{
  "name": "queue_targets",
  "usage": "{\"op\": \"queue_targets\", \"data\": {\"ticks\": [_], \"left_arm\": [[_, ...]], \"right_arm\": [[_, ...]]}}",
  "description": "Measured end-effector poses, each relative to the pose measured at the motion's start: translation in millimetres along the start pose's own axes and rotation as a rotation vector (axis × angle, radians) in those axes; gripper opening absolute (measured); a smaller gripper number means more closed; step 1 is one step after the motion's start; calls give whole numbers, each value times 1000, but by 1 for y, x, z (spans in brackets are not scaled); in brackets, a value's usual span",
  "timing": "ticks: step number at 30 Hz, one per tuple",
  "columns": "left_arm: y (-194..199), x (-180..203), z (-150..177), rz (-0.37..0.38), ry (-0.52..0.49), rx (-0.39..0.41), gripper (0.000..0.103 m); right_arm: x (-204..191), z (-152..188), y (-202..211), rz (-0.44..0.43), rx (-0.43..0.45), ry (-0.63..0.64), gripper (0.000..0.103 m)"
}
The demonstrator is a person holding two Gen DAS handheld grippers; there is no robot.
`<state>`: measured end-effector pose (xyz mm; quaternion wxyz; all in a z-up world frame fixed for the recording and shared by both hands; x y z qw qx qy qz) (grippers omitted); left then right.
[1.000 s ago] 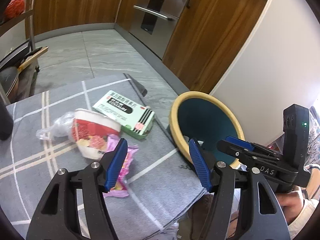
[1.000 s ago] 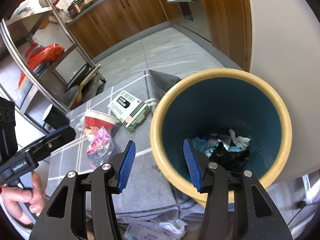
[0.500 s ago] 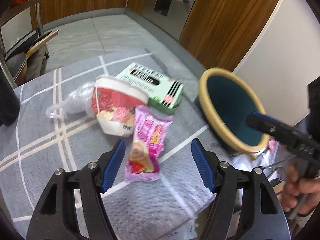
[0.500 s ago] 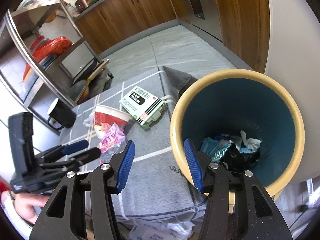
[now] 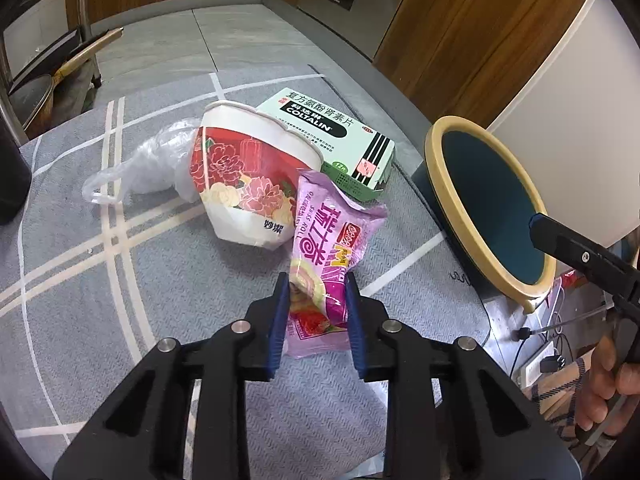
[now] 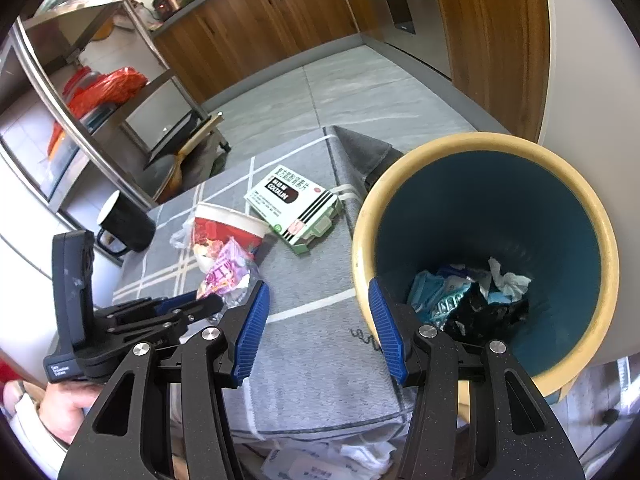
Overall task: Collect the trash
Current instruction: 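Grasp the pink snack packet with the left gripper while the right grasps the paper cup rim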
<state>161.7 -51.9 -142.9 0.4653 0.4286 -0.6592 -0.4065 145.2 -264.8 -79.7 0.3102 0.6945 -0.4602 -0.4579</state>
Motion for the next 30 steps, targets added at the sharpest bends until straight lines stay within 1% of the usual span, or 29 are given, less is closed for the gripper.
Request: {"op": "queue_targets", "data": {"ticks": [6,9,13,15,16,20,22,26,30], "left_arm": [[19,-7,7,-4,14,24,20],[34,-17,10,13,34,49,20],[51,-34,15,30,82,89,20],[59,-47,17,26,116,112,20],[61,-51,17,25,130,119,20],[69,-76,21,19,205,148,20],[70,-86,22,21,235,153,20],[70,-97,24,18,253,152,20],[69,-106,24,15,276,151,20]], "right_arm": [[-12,-2,-6,-15,-5,16,53],[-24,-4,-11,-26,-15,34,53],[-42,-7,-25,-38,-40,69,53],[-55,-11,-34,-47,-54,98,54],[-61,-13,-37,-47,-57,115,55],[-88,-29,-51,-61,-69,204,61],[-101,-41,-56,-82,-73,255,66],[-120,-68,-70,-141,-103,333,69],[-128,-89,-90,-165,-145,389,71]]}}
Point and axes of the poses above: each gripper's, at about its wrist camera, not at the fingertips, and y roughly against the way its jaws point, x to its right, z to its underside, the point moved 4 cm from there along -y, roughly the way its jaws point, and after that the axes turned 13 degrees about -x, right-handed, at the moved point
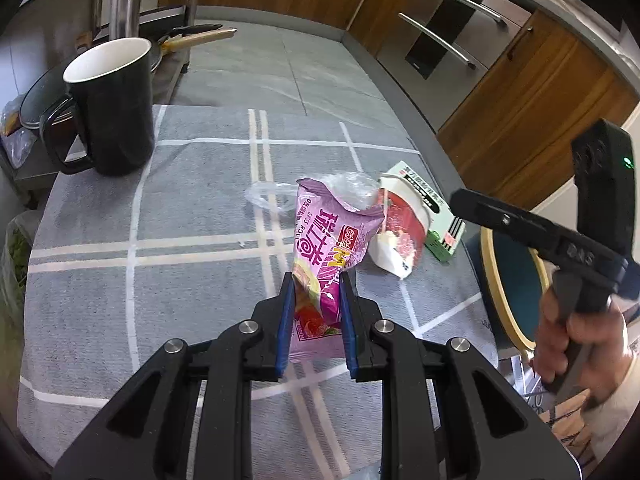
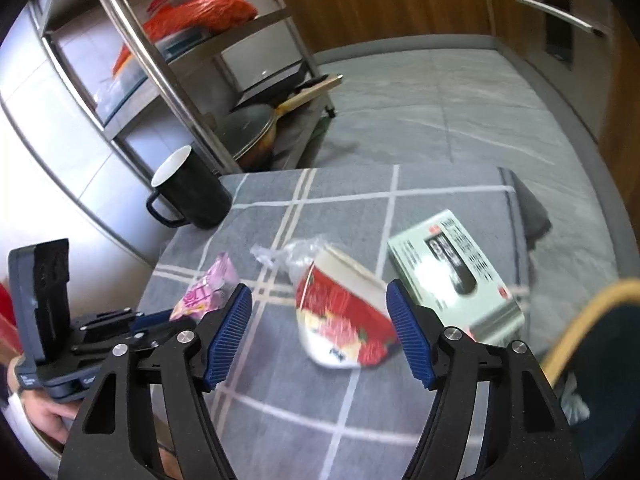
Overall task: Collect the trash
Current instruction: 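Grasp the pink snack packet with the left gripper while the right grasps the paper cup rim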
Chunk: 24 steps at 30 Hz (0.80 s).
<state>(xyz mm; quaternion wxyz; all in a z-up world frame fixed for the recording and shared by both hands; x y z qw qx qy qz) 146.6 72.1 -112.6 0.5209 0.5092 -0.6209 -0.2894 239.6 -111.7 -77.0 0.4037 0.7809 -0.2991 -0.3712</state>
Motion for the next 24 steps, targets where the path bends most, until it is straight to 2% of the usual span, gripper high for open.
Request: {"op": "queue_targets", "data": {"ticks": [8,14,18,20,22,24], "left_arm": [[-3,-6,-7,-7,14,9,20],[-10,2,-9,-7,-2,-1,20],[-10,4,-10,-4,-2,5,20],[-8,5,-10,5,1,11,20],[-7,5,-10,9,-2,16,20],[-4,7,-10,13,-4,22,20]], "right_arm": [[23,-16,-31,-9,-73,34,71],[19,0,-38,-69,-139,72,69],[2,20,-37,-71,-195,141,58],[-4,27,-37,-80,-204,149,48],[-6,35,-38,-82,-208,141,27],[-7,41,-39,-87,-208,130,19]]}}
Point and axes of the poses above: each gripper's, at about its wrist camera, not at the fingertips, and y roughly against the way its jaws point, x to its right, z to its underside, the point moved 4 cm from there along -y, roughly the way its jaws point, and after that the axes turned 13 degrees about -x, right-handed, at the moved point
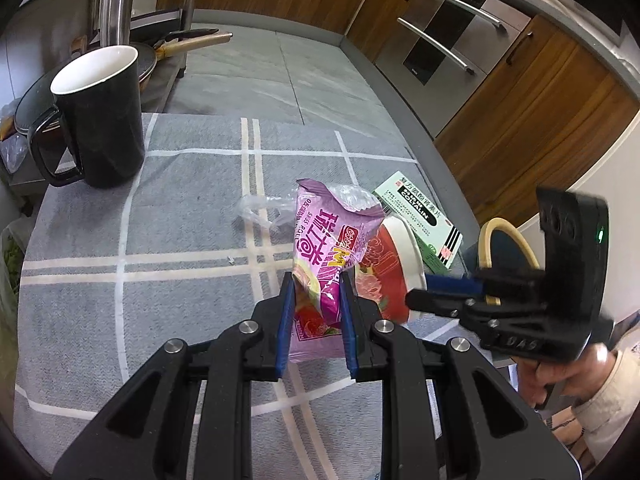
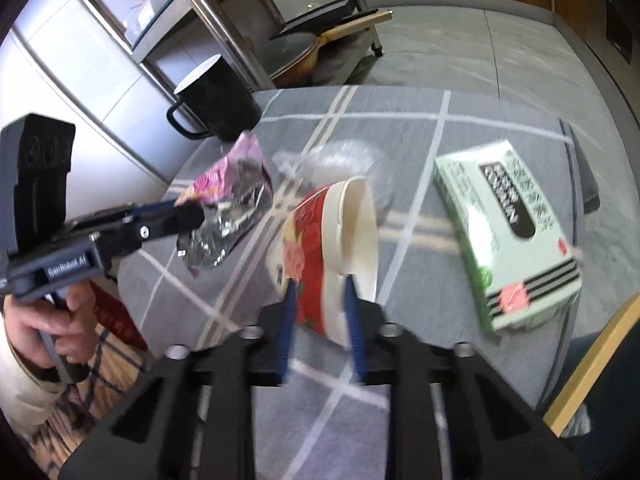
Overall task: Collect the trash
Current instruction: 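Grasp the pink snack packet with the left gripper while the right grasps the paper cup rim, then carry the pink packet and red-and-white paper cup over the bin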
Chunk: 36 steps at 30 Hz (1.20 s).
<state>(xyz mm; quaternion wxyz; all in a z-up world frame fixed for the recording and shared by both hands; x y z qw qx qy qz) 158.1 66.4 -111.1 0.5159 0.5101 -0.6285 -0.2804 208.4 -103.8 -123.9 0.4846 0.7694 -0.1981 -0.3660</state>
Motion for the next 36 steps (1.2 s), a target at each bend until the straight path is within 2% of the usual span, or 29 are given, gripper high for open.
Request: {"op": "queue_targets", "data": {"ticks": [7,12,18,24,32,36], "left_arm": [[6,3,0,14,0,14,20],[10,10,0,26,-13,24,20],[12,27,-2,50,-40,35,20],[13,55,-4,87,-77,50,20],[10,104,-2,117,-155,47,20],[4,130,0,138,-196,37,20]], "right_arm": [[-7,18,-1,-18,43,-58,4],[-14,26,15,-7,99,-83,4],[-27,43,55,29,193,-102,4],[-34,66,91,130,273,-101,4],[-12,98,123,261,333,-159,4],[1,114,138,300,367,-201,4]]}}
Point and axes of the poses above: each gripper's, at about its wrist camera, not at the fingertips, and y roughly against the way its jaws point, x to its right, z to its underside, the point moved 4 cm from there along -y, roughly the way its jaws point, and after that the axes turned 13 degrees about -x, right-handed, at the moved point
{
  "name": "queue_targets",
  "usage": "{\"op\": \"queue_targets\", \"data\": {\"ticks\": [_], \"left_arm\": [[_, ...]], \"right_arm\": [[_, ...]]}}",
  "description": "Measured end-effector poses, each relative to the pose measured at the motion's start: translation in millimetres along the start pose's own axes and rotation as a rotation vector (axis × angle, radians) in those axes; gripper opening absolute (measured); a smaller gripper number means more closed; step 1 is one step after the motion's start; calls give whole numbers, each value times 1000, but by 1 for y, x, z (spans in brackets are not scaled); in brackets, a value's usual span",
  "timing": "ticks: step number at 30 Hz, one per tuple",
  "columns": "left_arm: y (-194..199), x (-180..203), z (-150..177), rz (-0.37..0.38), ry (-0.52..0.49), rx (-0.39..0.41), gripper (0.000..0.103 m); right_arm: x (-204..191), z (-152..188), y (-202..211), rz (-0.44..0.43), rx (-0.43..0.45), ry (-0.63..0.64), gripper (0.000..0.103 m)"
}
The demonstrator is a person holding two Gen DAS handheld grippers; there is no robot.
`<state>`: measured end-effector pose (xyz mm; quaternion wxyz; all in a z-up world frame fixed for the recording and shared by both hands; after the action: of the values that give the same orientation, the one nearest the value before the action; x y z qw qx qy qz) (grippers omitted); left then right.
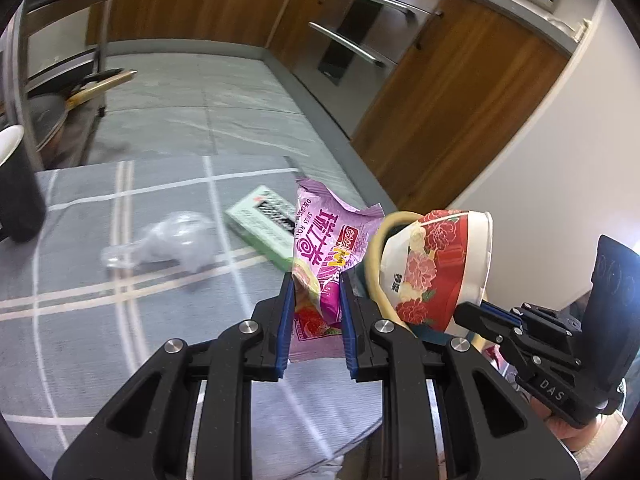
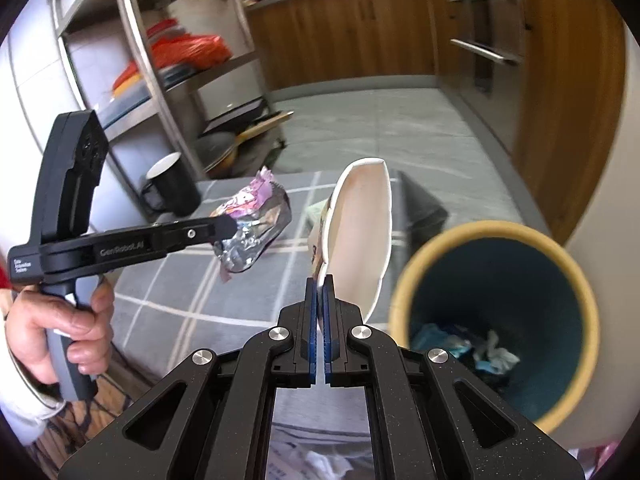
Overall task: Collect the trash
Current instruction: 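Carry the pink packet and red-and-white paper cup over the bin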
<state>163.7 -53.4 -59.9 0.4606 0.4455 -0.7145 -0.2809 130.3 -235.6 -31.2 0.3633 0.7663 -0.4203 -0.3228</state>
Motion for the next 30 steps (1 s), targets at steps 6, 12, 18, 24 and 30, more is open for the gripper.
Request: {"op": "queue_targets", "data": {"ticks": [6,12,18,24,30], "left_arm": [[-16,42,-3,39,-66,-21,20],[-37,77,-4,82,-114,-47,20],[-62,108,-3,109,-150,-80,20],[-86,127,0,113,-169,-120,20],[-109,135,4,98,-179,-165,20]], "right_arm": [[35,14,16,51,19,-70,4],[63,28,22,95,8,-131,4],[85,41,24,136,-17,-180,4],[102,55,21,165,-58,-218,4],[110,64,13,184,-112,-235,4]]}}
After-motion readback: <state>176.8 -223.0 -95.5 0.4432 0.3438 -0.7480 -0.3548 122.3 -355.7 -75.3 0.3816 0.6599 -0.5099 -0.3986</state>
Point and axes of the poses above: each gripper's, at about its wrist camera, not at the fingertips, and y roughly against the way its jaws point, x to its right, z to its underside, the point moved 4 cm from there along -y, roughly the way its jaws point, and after that the axes turned 13 degrees about -x, right-handed, at the moved point
